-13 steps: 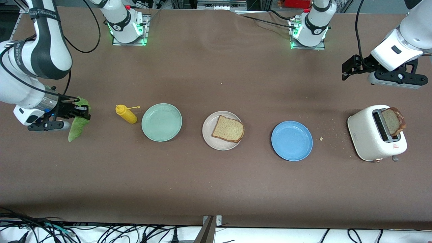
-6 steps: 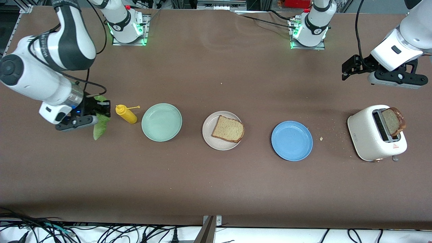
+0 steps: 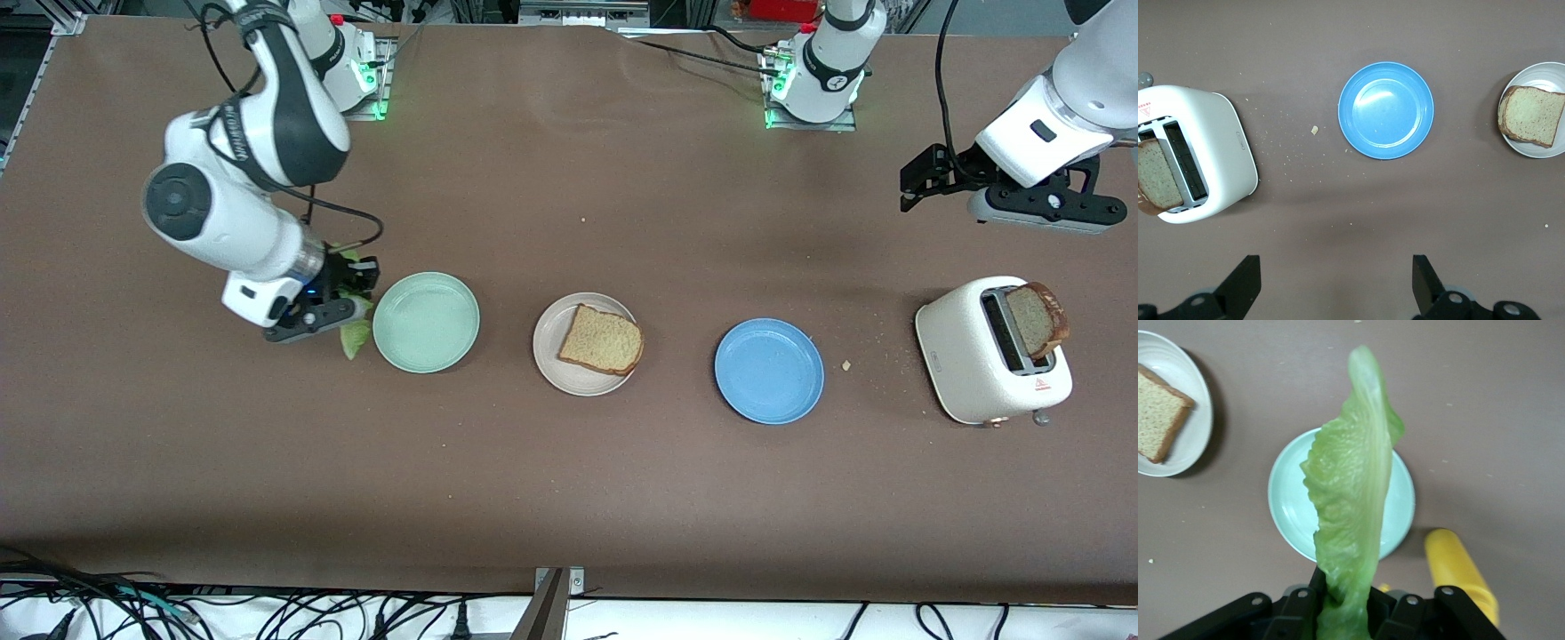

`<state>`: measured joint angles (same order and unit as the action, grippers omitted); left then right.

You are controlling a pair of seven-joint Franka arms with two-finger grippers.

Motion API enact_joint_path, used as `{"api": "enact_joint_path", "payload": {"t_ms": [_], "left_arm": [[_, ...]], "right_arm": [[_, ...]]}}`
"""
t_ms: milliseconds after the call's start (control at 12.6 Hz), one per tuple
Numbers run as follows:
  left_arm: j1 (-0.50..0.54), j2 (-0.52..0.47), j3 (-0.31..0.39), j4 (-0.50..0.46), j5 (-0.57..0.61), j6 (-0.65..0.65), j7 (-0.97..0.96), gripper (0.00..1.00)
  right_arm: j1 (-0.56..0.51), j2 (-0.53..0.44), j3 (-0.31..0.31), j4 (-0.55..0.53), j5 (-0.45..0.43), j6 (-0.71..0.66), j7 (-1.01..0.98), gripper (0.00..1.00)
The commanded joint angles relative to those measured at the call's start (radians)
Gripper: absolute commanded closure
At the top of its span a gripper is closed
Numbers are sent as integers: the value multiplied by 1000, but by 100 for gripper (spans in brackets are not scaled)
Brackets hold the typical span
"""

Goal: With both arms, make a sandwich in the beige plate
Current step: 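Lift the lettuce and carry it over the beige plate, then lower the lettuce onto the bread and open the right gripper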

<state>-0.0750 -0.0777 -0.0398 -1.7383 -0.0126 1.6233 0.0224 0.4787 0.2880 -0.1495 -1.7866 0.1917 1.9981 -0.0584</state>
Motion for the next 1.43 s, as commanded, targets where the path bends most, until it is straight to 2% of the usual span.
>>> {"api": "enact_joint_path", "payload": {"t_ms": [0, 636, 953, 1033, 1351], "left_arm": [[4, 9, -2, 20, -9, -5, 8, 0], [18, 13, 3, 20, -7, -7, 8, 0], [18, 13, 3, 20, -7, -7, 8, 0], [18, 13, 3, 20, -7, -7, 8, 0], [18, 13, 3, 20, -7, -7, 8, 0]], "right_arm": [[52, 78, -9, 78, 40, 14, 18, 94], [201, 255, -9, 147, 334, 290, 18, 93], [245, 322, -9, 193, 394, 361, 18, 92], [251, 339, -7, 210, 400, 367, 18, 87], [284, 404, 8, 249, 446, 438, 18, 86]]}}
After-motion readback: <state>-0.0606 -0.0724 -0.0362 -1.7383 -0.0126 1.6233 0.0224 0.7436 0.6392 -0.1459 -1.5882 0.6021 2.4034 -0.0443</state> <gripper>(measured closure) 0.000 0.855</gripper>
